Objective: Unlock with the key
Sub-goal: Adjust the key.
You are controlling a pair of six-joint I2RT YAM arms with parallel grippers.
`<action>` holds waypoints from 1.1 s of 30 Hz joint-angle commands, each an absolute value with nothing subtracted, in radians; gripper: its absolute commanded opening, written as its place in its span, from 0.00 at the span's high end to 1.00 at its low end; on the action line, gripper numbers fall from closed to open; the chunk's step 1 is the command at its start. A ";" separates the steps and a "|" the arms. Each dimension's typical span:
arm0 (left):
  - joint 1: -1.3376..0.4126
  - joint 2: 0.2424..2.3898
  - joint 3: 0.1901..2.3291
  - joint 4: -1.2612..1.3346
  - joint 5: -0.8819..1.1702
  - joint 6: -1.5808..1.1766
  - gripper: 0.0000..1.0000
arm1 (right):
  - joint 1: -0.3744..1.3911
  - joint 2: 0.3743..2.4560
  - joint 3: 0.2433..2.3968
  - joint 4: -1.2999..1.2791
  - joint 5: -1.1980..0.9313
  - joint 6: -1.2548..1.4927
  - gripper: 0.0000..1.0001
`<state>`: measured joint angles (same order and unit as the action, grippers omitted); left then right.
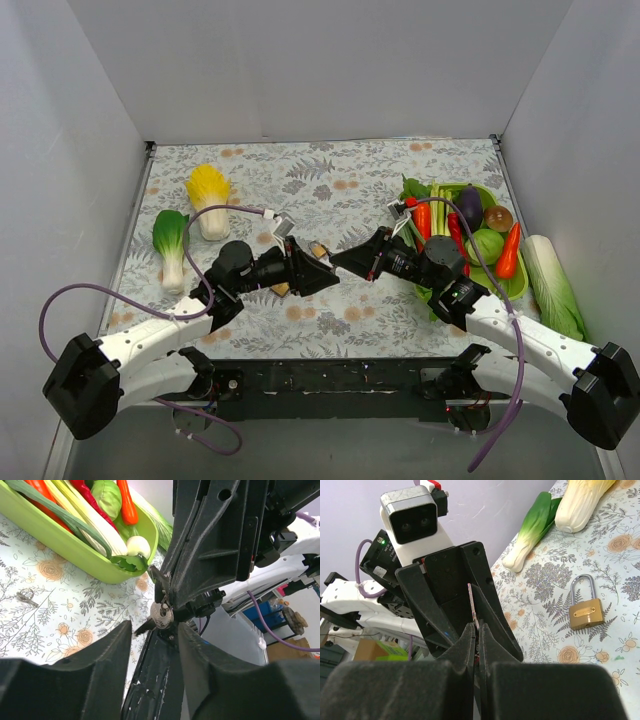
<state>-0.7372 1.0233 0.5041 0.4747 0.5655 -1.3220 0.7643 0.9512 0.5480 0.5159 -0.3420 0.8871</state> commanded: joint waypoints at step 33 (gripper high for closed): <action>-0.750 0.922 0.469 0.421 0.537 -1.365 1.00 | 0.741 0.897 0.561 0.428 -0.291 0.835 0.99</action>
